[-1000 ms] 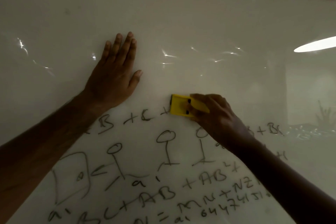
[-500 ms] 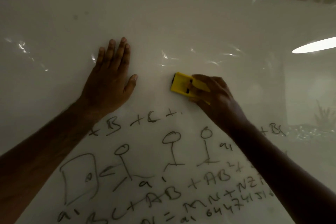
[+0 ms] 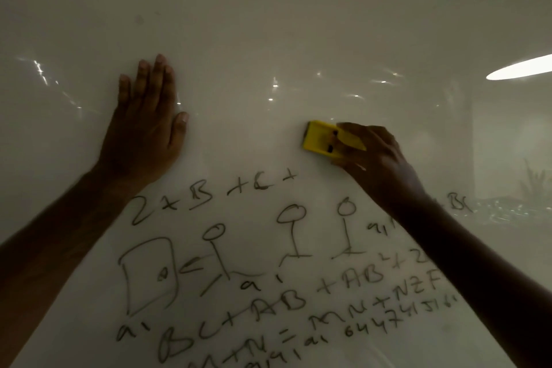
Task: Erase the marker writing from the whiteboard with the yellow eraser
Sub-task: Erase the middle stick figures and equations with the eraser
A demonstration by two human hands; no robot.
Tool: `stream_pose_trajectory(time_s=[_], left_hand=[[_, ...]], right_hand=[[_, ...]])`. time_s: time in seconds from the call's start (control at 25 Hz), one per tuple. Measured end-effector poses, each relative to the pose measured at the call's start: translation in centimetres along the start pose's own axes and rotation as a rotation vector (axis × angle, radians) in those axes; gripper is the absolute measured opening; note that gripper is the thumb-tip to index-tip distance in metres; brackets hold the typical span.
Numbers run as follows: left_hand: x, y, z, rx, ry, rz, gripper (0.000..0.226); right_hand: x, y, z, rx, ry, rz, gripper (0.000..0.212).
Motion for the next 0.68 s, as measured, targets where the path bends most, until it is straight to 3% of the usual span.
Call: stream_pose_trajectory(time_s=[0.2,0.36,0.56,0.68], left_hand=[[0.5,-0.2,0.3,0.002,0.034,0.000,0.073],[0.9,-0.5,1.3,0.013,0.065,-0.004,0.073],[0.9,-0.2,1.6,0.016,0.048,-0.021,0.072],[0.8,0.1,1.6,0.011,0.021,-0.025,0.071]], right_hand=[[5.8,1.3,0.2,-0.036,-0.115,-0.053,0.035],[5.7,1.1,5.4,0.037,-0.197,-0.028,0.039],[1.9,-0.2,3.0,0.045,-0.038,-0.013,0.035],[4.3,0.4,-1.9,-0.011,0.011,-0.050,0.030]])
Point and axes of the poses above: each hand's wrist, its own z-axis away from the middle knuckle, its own y-axis out of the palm, x = y × z, the point moved 5 cm from there along -z, towards the middle knuckle, and after that the axes turned 12 degrees about z, right-handed, at the moved point
